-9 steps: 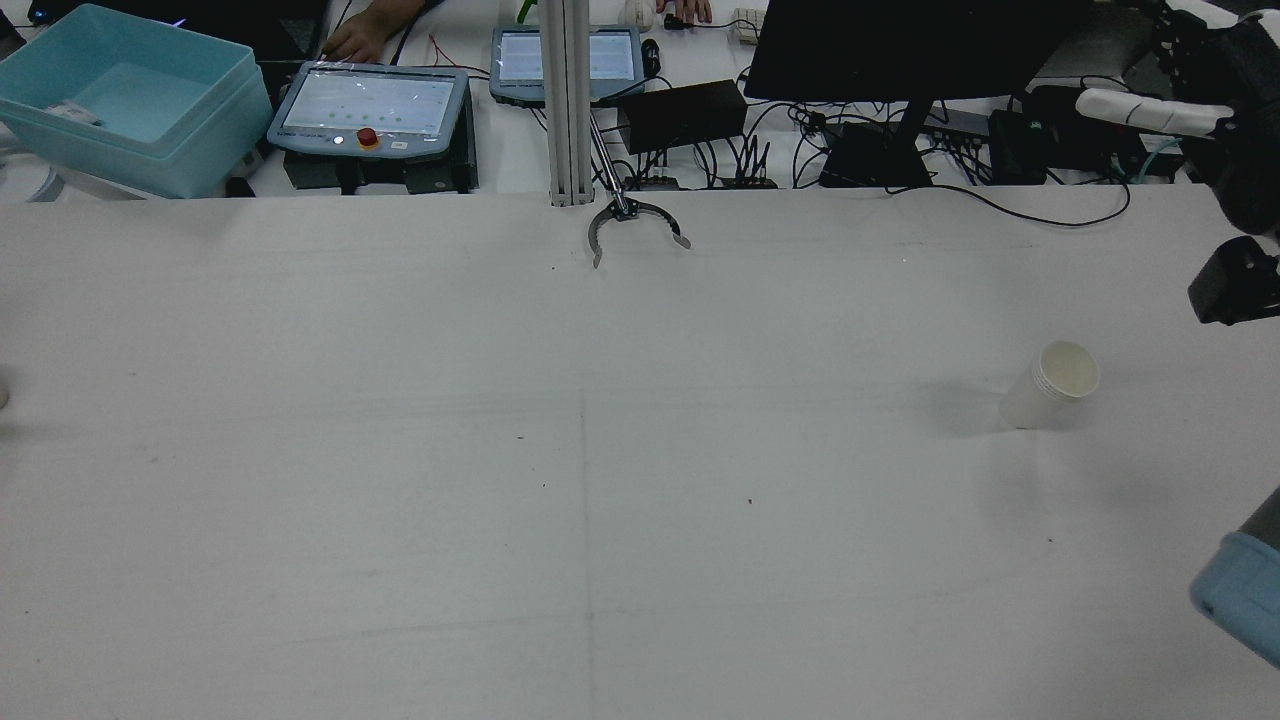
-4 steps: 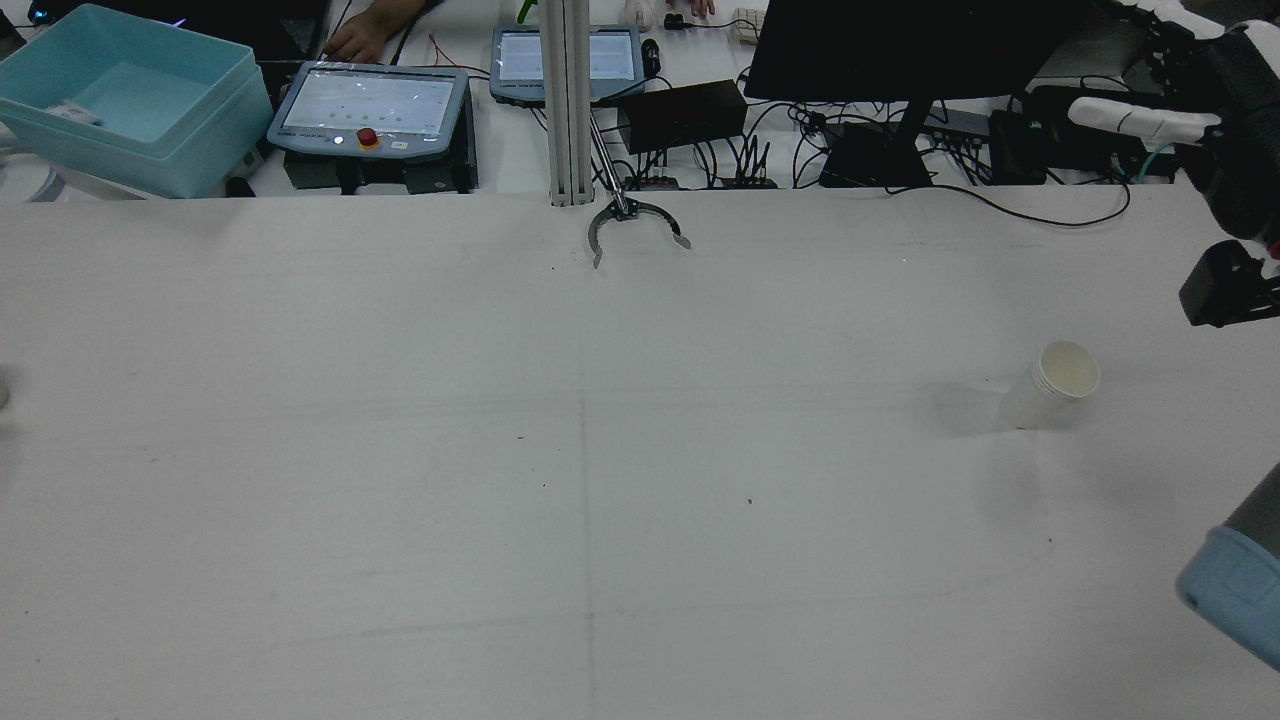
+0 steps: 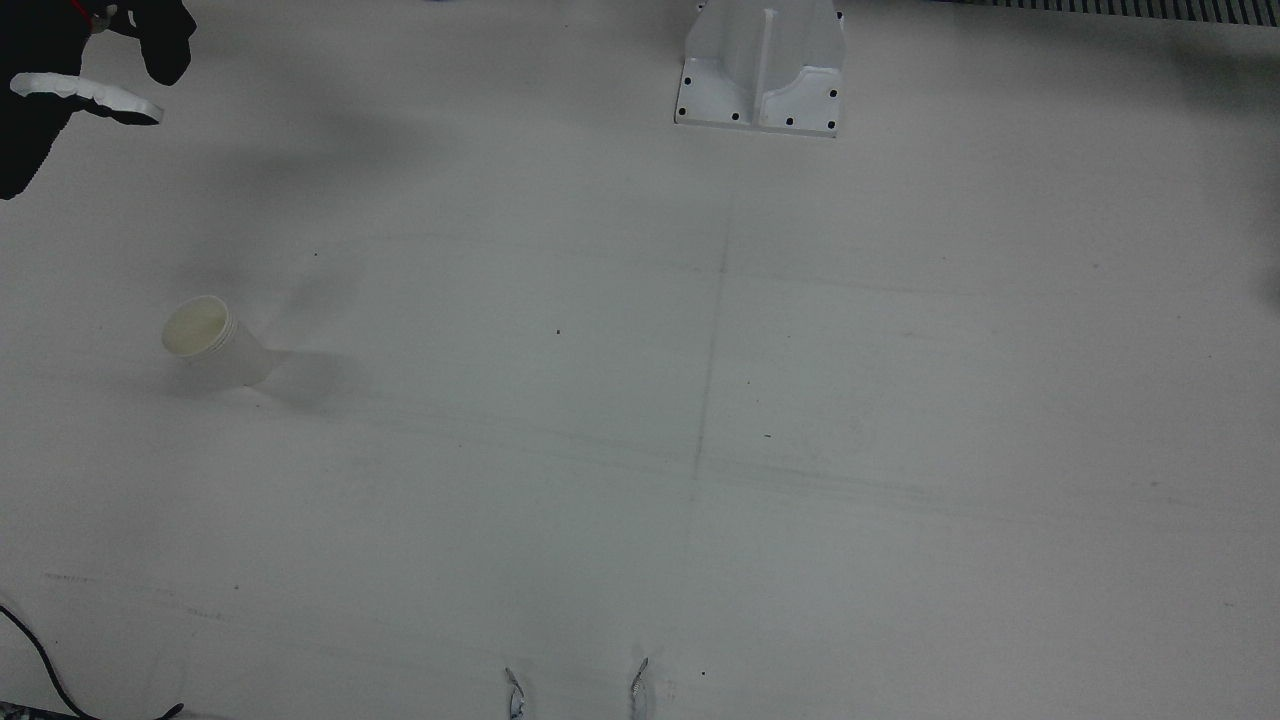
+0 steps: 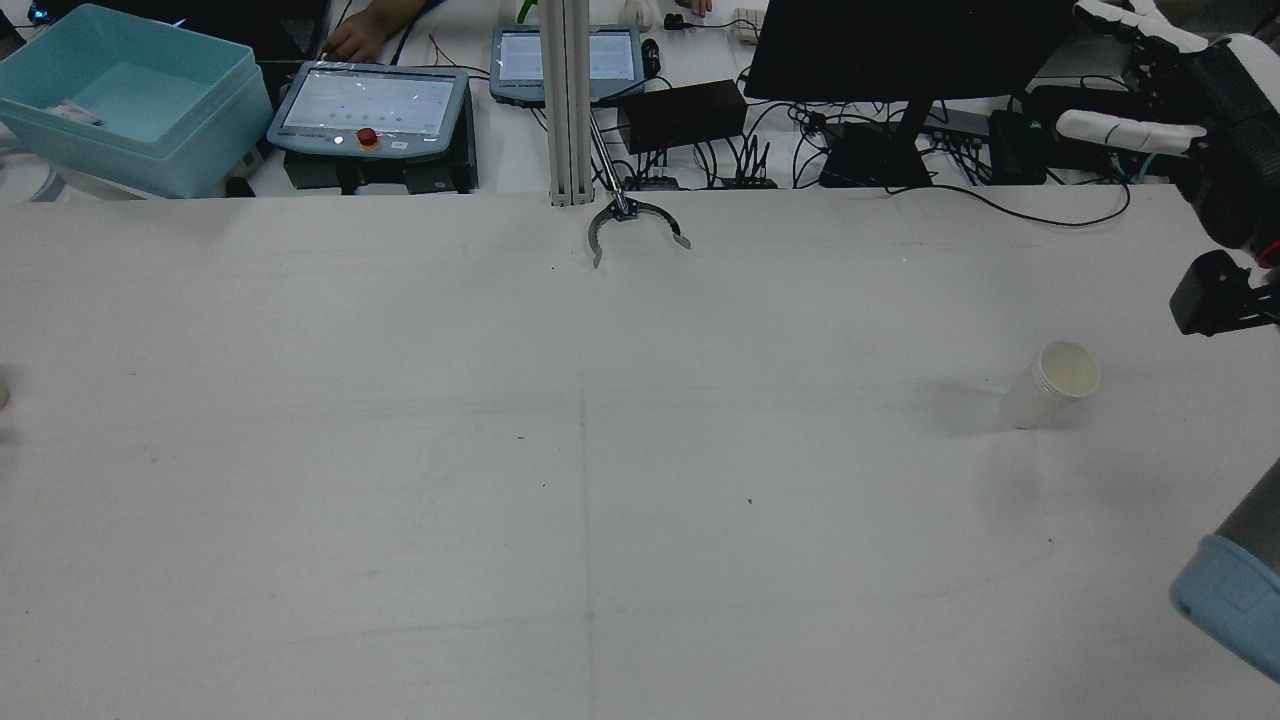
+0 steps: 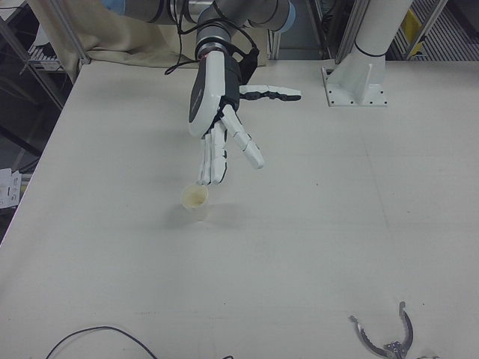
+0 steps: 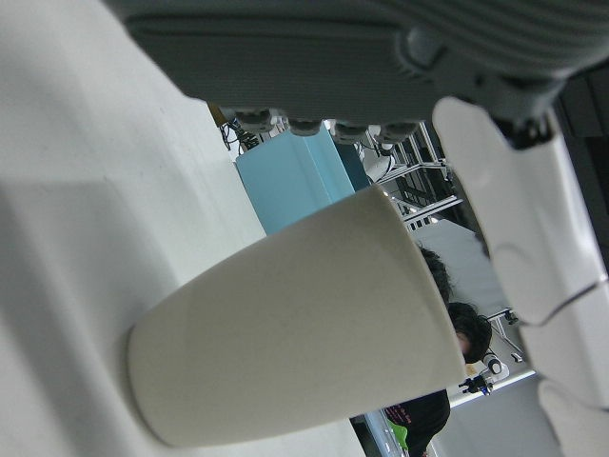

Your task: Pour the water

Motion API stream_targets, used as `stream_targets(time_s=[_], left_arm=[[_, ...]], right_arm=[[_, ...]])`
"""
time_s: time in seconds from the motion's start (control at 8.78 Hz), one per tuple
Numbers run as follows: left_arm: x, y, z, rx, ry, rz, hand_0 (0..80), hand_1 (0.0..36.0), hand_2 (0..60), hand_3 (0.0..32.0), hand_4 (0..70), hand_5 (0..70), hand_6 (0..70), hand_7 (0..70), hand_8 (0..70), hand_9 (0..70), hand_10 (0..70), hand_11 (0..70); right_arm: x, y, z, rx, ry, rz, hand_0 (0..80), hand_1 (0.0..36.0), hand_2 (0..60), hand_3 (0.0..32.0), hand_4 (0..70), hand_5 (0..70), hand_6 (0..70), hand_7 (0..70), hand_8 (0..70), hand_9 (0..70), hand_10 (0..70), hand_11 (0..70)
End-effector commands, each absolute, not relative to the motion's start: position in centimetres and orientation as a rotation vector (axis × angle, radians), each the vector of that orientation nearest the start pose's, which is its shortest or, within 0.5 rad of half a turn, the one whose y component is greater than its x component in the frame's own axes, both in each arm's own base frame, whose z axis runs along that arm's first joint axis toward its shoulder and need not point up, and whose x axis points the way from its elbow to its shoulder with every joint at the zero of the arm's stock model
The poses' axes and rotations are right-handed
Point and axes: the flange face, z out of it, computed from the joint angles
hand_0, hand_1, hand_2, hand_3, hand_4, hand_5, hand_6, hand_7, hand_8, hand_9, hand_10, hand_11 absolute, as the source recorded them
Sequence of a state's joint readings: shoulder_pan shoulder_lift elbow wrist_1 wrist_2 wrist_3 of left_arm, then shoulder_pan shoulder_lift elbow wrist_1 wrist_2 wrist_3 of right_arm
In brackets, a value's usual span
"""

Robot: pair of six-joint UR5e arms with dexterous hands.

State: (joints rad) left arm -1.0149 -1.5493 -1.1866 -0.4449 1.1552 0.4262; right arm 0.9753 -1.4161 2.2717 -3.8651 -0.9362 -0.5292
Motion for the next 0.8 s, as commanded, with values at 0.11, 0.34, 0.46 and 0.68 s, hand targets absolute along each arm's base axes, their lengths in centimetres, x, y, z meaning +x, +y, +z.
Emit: stream_targets(time_s=[0.11, 0.34, 0.46, 0.68], left_arm=[[10.2, -47.6, 83.7, 0.323, 2.011, -1.807, 48.2, 12.7, 0.0, 3.8, 2.1, 0.0, 0.0, 1.1, 0.0, 0.4, 0.4, 2.2], [10.5, -48.1, 83.3, 0.36, 2.012, -1.769, 47.9, 13.0, 0.0, 2.4, 2.0, 0.0, 0.0, 1.6, 0.0, 0.4, 0.7, 2.6], [10.4, -48.0, 83.7, 0.363, 2.001, -1.774, 48.0, 13.1, 0.0, 3.0, 2.0, 0.0, 0.0, 1.9, 0.0, 0.4, 0.6, 2.5], [10.5, -47.6, 84.5, 0.361, 1.981, -1.78, 47.5, 12.5, 0.0, 2.2, 2.1, 0.0, 0.0, 1.8, 0.0, 0.2, 0.7, 2.6]], right_arm=[[-7.7, -45.5, 38.0, -0.633, 2.477, -2.274, 43.1, 9.8, 9.0, 0.0, 7.5, 5.8, 3.4, 3.7, 0.0, 0.2, 0.0, 0.2], [-7.5, -45.6, 38.0, -0.637, 2.471, -2.274, 43.0, 9.7, 9.2, 0.0, 7.9, 6.0, 3.7, 4.1, 0.0, 0.4, 0.0, 0.2], [-7.4, -45.6, 37.8, -0.63, 2.471, -2.266, 43.2, 9.8, 9.4, 0.0, 8.1, 6.1, 3.8, 4.5, 0.0, 0.5, 0.0, 0.1], [-7.5, -45.7, 37.8, -0.627, 2.471, -2.264, 43.3, 9.8, 9.2, 0.0, 8.2, 6.2, 3.8, 4.6, 0.0, 0.4, 0.0, 0.1]])
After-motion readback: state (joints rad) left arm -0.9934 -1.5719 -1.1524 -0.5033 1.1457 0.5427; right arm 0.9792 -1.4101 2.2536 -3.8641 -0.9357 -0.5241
